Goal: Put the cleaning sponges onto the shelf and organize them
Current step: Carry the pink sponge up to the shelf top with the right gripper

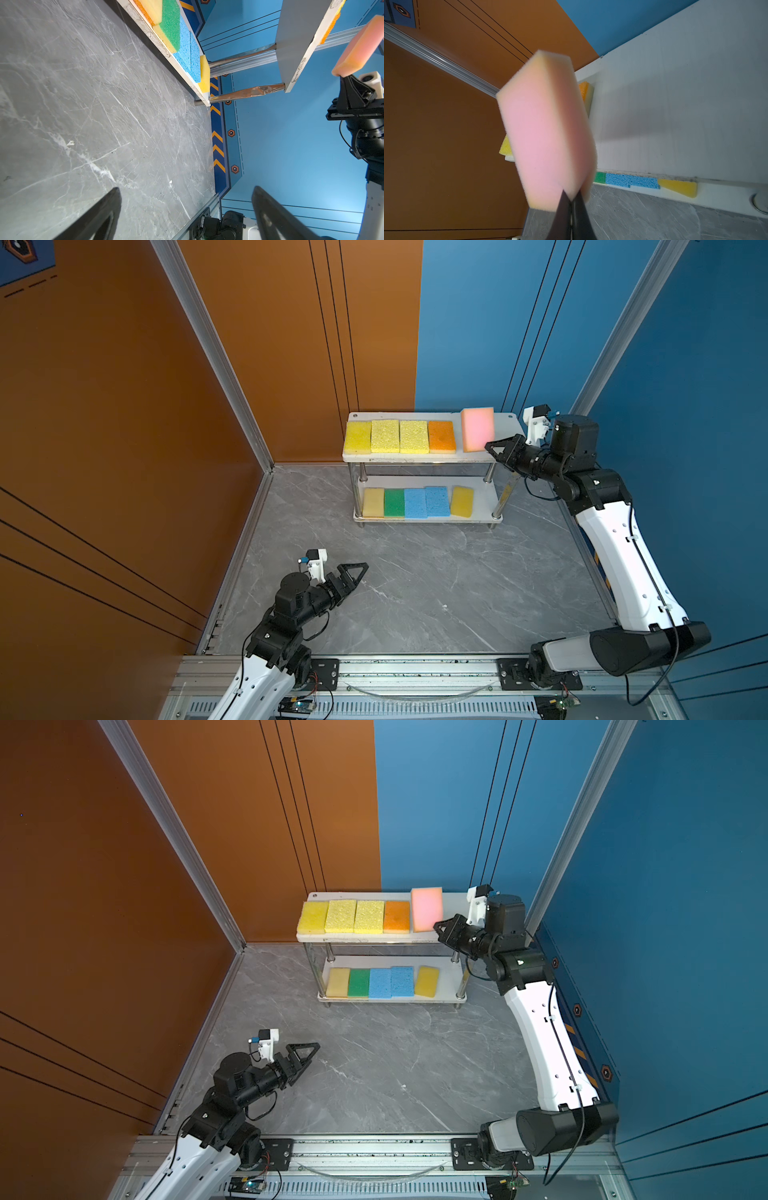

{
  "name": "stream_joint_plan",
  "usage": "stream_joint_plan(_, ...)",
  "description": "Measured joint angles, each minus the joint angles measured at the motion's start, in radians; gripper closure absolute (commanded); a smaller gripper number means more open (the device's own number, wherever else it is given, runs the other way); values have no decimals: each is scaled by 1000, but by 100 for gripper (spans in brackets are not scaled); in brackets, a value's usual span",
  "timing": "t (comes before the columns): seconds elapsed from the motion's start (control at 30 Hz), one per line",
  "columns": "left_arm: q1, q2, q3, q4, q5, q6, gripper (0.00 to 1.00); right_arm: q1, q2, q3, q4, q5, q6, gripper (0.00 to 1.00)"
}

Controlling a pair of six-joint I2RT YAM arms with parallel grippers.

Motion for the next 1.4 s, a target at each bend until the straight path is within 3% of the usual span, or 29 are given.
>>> stream_joint_plan(1.13,23,-23,-7,-42,34,0,2,-35,130,27,-18,-13,-3,95)
stream_joint_plan(1.27,31,-29,-7,-56,36,0,2,-35,140,31,-17,-13,-2,89)
stream_joint_plan(1.33,33,-29,-7,-62,38,0,2,-34,140,31,-16,-13,0,79)
stream_joint_plan(1.4,40,-29,-8,-66,41,0,2,-34,140,32,-14,-13,2,63)
